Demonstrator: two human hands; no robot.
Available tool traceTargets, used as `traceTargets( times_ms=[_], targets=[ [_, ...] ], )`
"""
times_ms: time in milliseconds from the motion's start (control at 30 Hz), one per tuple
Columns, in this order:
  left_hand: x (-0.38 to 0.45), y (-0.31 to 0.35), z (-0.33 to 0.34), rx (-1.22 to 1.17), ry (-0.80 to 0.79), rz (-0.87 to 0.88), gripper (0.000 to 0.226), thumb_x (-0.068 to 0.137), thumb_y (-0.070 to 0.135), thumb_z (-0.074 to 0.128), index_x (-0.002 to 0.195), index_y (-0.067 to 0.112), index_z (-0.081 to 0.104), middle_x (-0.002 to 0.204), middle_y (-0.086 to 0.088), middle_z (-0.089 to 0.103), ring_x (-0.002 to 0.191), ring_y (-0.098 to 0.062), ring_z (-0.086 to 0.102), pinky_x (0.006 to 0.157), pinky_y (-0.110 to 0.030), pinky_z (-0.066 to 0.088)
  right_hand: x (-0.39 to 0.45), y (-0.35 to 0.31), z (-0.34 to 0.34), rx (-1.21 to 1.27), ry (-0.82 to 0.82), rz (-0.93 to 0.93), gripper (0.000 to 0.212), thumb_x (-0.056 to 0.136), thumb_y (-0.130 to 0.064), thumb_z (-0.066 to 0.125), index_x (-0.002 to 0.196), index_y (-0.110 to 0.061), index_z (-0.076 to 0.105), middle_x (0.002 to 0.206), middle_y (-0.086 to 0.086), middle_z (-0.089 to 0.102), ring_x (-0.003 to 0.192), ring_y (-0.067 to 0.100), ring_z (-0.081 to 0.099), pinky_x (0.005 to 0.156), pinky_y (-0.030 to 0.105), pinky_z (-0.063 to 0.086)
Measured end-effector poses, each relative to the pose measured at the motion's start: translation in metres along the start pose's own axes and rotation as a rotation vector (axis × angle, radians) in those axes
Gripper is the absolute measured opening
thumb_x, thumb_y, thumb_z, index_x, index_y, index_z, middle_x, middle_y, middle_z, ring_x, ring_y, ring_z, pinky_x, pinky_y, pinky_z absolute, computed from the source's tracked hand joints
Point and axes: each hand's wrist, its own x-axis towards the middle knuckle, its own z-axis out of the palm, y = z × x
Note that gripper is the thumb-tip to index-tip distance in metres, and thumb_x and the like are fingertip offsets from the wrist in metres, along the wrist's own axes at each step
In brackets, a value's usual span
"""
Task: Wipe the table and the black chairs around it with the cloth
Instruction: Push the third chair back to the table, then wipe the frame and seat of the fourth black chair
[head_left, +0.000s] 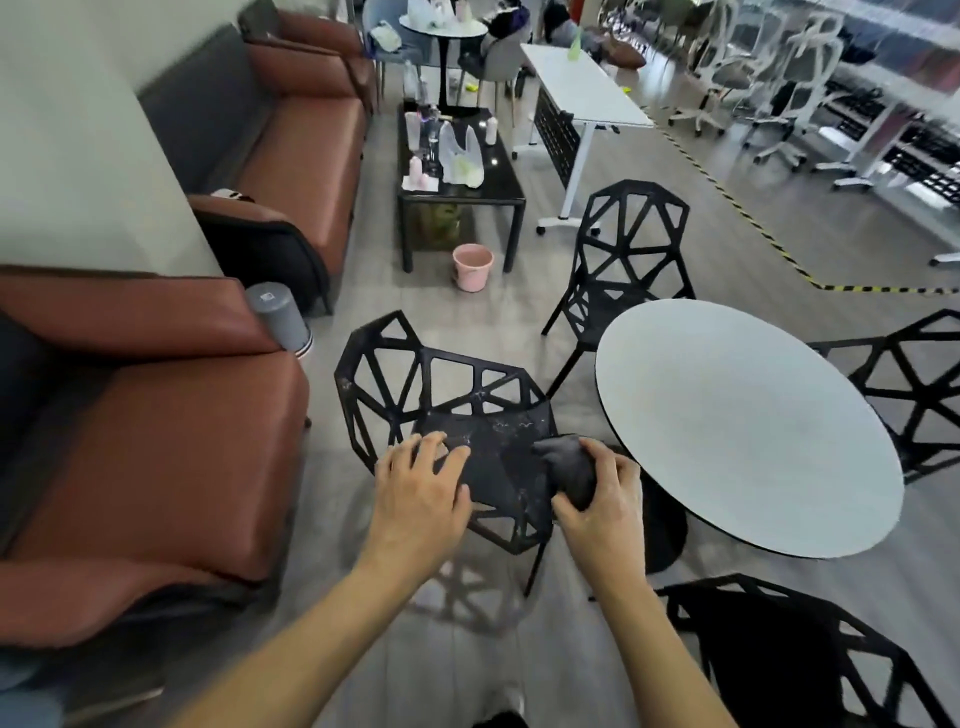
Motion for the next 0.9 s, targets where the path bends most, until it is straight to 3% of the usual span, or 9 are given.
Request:
traceTargets(
  times_ms=[200, 400, 667, 800, 900],
  targets=[
    [0.031, -0.049, 0.014, -0.019, 0.005, -0.133, 0.039, 0.084, 0.032, 0.065, 0.123, 0.027, 0.060, 0.127, -0.005, 0.058, 0.120, -0.027, 0.050, 0.099, -0.049, 0.045, 0.061, -0.009, 0.055, -0.005, -0.089, -0.062, 0.069, 0.076, -0.019, 0.076, 0.137, -0.033, 0.047, 0.125, -0.002, 0.042, 0.116, 0.023, 0.049, 0.103, 0.050, 0.046],
    [0.089, -0.088, 0.043, 0.029, -0.060, -0.276, 0.036, 0.085, 0.030, 0.065, 0.120, 0.026, 0.060, 0.129, -0.005, 0.056, 0.121, -0.028, 0.051, 0.100, -0.048, 0.045, 0.153, 0.002, 0.121, -0.007, -0.241, -0.046, 0.070, 0.078, -0.024, 0.074, 0.140, -0.037, 0.043, 0.129, -0.004, 0.040, 0.119, 0.023, 0.048, 0.103, 0.050, 0.047],
    [0.147, -0.127, 0.120, 0.005, -0.194, -0.513, 0.038, 0.086, 0.027, 0.068, 0.124, 0.026, 0.060, 0.137, -0.009, 0.052, 0.122, -0.032, 0.051, 0.095, -0.050, 0.048, 0.291, 0.042, 0.225, -0.136, -0.384, -0.105, 0.068, 0.078, -0.025, 0.073, 0.140, -0.030, 0.046, 0.128, 0.005, 0.046, 0.117, 0.030, 0.048, 0.107, 0.049, 0.042],
    [0.137, -0.128, 0.170, -0.022, -0.221, -0.627, 0.049, 0.087, 0.024, 0.069, 0.135, 0.022, 0.058, 0.148, -0.016, 0.040, 0.130, -0.037, 0.044, 0.102, -0.053, 0.045, 0.333, 0.071, 0.280, -0.249, -0.514, -0.120, 0.064, 0.079, -0.028, 0.071, 0.138, -0.028, 0.047, 0.129, 0.008, 0.046, 0.119, 0.033, 0.047, 0.107, 0.046, 0.039],
    [0.127, -0.127, 0.198, -0.066, -0.202, -0.704, 0.061, 0.085, 0.018, 0.071, 0.143, 0.019, 0.050, 0.160, -0.020, 0.020, 0.136, -0.043, 0.037, 0.106, -0.057, 0.042, 0.359, 0.092, 0.326, -0.317, -0.599, -0.147, 0.065, 0.078, -0.029, 0.071, 0.138, -0.025, 0.047, 0.130, 0.009, 0.047, 0.117, 0.035, 0.047, 0.104, 0.045, 0.037]
  ],
)
